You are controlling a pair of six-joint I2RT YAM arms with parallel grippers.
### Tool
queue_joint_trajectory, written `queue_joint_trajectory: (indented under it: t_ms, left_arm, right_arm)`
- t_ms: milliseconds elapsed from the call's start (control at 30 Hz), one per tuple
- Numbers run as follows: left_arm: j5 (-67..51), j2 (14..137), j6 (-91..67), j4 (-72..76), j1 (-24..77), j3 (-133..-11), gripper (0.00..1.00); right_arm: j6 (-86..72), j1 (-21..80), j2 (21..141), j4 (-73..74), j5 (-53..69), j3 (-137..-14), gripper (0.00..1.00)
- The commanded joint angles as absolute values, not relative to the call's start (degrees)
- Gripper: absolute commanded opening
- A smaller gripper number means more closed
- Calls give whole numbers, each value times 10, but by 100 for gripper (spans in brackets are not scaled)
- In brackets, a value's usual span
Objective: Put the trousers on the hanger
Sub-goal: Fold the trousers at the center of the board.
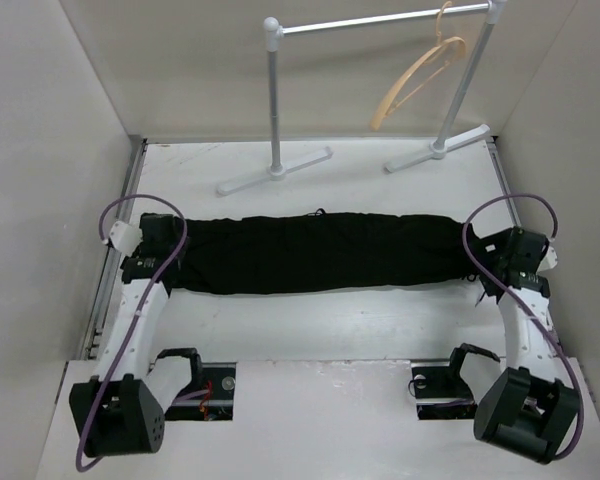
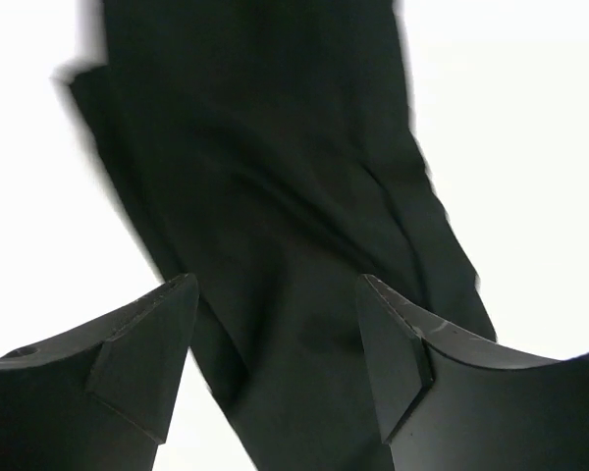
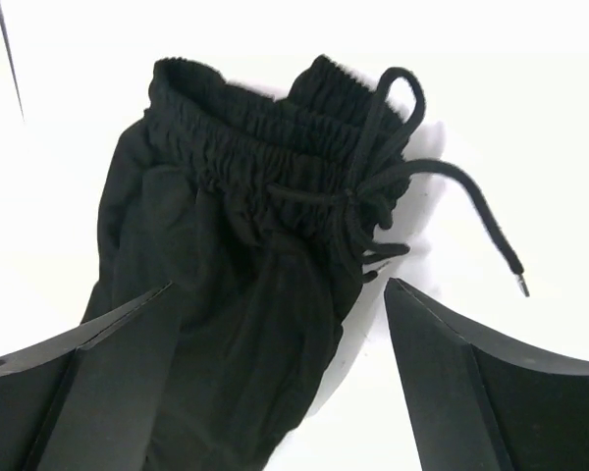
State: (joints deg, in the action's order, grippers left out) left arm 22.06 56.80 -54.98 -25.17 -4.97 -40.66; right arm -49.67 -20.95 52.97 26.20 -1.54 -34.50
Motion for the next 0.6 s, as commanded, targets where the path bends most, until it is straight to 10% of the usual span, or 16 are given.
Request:
queue_joint_trajectory:
  t_ms: [0, 300, 567]
  left_arm:
    - [223, 538, -552, -260, 22, -407, 63]
    - [215, 502, -555, -242, 141, -378, 63]
    - [207, 483, -552, -250, 154, -379, 63]
  right_arm:
    - [-494, -229, 562, 256, -20, -346, 90]
    - [-495, -239, 717, 162, 27, -367, 83]
    - [-551, -243, 784, 102, 22, -357, 26]
